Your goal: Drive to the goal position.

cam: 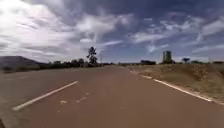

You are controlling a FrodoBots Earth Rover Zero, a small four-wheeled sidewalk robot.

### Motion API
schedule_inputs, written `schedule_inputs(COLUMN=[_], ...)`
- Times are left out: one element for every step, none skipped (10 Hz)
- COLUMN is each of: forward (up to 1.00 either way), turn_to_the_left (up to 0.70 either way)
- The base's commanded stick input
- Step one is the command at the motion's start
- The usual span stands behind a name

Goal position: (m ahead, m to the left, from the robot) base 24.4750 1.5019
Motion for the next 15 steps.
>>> schedule_inputs(forward=[1.0, 1.0, 1.0, 1.0, 1.0, 1.0, 1.0, 1.0, 1.0, 1.0, 1.0, 1.0, 1.0, 1.0, 1.0], turn_to_the_left=[0.0, 0.0, 0.0, 0.0, 0.0, 0.0, 0.0, 0.0, 0.0, 0.0, 0.0, 0.0, 0.0, 0.0, 0.0])
